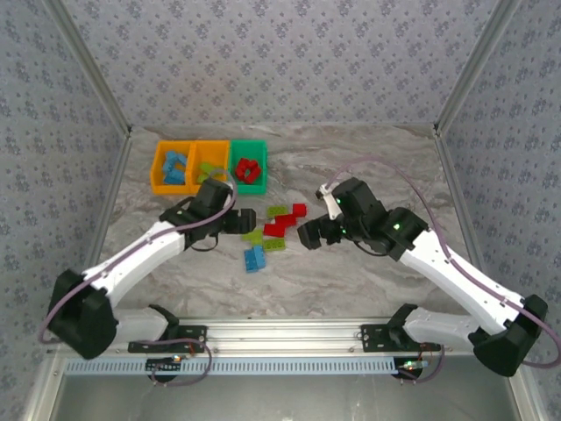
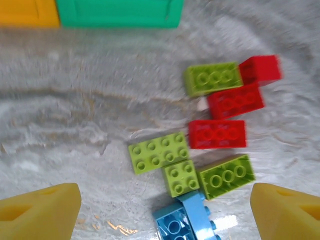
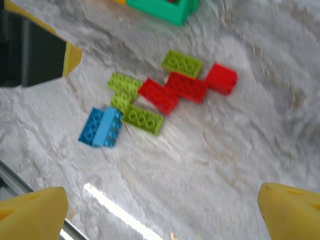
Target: Sort the legos into containers by color
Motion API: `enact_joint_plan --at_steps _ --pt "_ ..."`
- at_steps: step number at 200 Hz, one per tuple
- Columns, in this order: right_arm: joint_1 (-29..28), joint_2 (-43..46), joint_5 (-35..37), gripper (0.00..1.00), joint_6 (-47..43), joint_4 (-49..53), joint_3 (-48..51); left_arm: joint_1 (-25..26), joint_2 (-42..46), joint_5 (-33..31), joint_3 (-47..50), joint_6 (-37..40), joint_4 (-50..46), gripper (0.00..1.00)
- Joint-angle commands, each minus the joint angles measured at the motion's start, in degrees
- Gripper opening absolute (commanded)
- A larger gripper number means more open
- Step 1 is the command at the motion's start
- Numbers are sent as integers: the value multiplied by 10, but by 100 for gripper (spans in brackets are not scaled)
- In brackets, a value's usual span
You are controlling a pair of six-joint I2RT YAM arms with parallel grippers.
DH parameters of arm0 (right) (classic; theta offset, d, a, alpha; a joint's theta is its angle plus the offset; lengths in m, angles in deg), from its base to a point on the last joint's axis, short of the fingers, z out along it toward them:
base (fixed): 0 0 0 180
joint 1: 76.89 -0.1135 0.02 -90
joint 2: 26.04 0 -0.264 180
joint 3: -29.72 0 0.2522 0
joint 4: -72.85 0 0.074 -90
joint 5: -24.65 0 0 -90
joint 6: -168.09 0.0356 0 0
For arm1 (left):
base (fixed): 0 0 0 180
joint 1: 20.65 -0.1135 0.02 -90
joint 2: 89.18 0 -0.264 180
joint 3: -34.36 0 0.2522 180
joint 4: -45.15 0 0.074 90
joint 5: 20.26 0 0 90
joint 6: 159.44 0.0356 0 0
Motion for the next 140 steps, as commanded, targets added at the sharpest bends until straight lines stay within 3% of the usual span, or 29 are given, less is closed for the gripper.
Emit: enact_joint_plan --at_steps 1,87,108,140 --pt "10 32 1 100 43 23 19 14 -46 -20 -15 -78 1 88" --pt "41 38 -22 100 40 20 21 26 -222 -25 -41 -49 50 86" --pt "42 37 -22 100 42 18 25 26 -243 -24 -43 -40 51 84" --pt "41 38 -24 100 48 20 24 13 -230 -72 -12 -44 42 76"
